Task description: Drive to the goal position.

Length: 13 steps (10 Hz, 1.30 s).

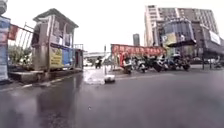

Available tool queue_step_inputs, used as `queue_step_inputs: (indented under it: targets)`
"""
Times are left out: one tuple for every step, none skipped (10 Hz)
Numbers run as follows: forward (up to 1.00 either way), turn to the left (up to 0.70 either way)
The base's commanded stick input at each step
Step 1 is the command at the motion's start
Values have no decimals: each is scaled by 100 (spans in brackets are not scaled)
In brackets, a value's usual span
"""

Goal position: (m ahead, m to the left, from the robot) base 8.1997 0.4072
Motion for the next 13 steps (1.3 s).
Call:
queue_step_inputs:
  targets:
    - [69,1]
    - [69,1]
    - [69,1]
    - [69,1]
    - [69,1]
    - [69,1]
    - [69,1]
    - [69,1]
    - [69,1]
    - [69,1]
    - [69,7]
    - [69,13]
    - [69,14]
